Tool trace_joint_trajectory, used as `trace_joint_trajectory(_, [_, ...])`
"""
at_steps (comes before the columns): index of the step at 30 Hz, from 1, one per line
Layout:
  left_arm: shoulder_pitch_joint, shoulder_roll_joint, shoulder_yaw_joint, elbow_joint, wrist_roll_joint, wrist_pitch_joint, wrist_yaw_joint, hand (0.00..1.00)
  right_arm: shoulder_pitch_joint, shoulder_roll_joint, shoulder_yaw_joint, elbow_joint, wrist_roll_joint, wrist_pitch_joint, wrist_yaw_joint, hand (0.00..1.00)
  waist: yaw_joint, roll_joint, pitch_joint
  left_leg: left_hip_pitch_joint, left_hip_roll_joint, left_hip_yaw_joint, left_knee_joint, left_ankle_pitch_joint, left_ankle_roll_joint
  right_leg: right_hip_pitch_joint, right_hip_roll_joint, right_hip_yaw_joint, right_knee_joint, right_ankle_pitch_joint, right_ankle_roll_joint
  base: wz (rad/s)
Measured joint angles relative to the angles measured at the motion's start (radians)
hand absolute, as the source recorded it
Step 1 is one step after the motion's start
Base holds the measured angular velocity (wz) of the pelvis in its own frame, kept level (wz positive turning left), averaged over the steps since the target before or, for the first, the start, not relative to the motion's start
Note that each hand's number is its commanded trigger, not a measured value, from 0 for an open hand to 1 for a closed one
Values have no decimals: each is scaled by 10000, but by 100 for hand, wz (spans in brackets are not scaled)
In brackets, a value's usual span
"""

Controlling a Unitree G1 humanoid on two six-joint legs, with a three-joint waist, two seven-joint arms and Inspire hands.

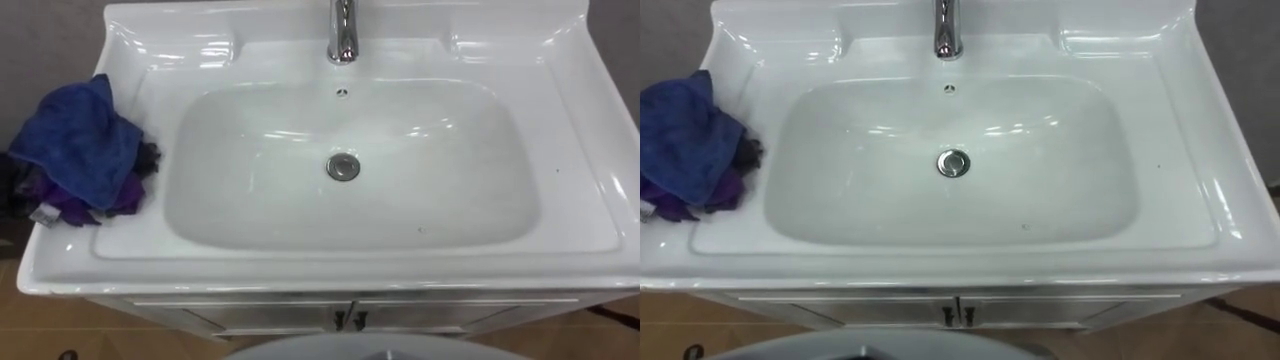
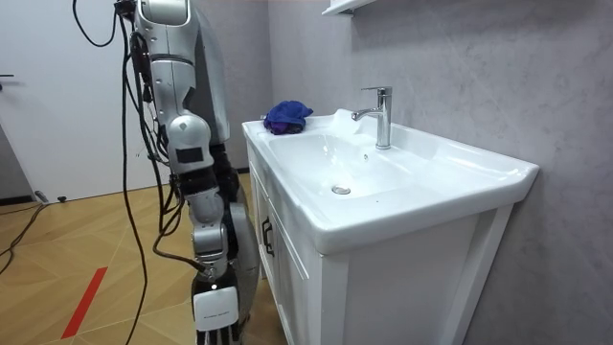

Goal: Wipe basin

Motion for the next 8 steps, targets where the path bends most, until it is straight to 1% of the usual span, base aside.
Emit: trace_joint_trajectory(8, [2, 9, -7, 4, 44, 17, -498, 0, -87, 6, -1, -100, -131, -8, 189, 0, -32, 2, 3, 92, -15, 94, 29, 0, 0, -8, -1, 242, 81, -14, -7, -5])
